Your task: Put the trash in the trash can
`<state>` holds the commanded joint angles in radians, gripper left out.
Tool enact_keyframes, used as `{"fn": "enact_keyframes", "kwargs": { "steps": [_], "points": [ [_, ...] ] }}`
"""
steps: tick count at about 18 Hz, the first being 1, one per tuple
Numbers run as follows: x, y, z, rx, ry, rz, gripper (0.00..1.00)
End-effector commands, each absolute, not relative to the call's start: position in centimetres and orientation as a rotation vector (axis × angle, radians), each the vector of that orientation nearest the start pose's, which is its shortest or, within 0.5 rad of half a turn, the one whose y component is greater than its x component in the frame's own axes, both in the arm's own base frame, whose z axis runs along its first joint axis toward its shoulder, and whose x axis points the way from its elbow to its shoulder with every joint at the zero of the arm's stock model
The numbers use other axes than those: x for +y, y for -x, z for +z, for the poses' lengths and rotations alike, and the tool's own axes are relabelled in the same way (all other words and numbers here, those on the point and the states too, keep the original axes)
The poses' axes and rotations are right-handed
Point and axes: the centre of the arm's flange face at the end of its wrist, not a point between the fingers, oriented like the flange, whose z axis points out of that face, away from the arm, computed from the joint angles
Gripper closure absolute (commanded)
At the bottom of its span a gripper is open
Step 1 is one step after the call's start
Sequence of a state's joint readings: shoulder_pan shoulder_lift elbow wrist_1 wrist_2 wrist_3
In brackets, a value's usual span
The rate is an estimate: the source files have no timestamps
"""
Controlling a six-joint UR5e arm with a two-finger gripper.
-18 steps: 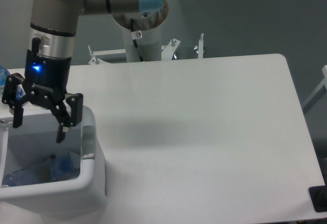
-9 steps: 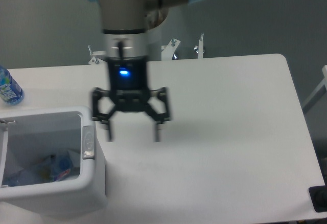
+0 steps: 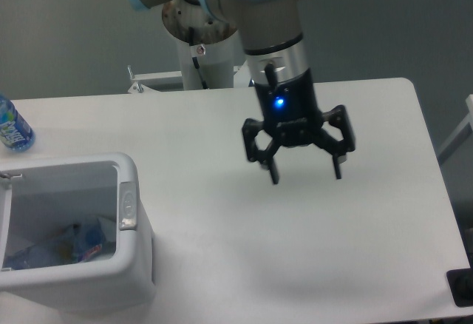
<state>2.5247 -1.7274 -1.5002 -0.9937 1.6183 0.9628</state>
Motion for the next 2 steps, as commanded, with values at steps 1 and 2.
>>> {"fn": "enact_keyframes", "kwargs": {
  "steps": [1, 2],
  "points": [
    [44.15, 40.98, 50.76, 0.038, 2.859, 0.605, 0.0],
    [43.77, 41.2, 50.9, 0.052, 2.865, 0.603, 0.0]
  ]
}}
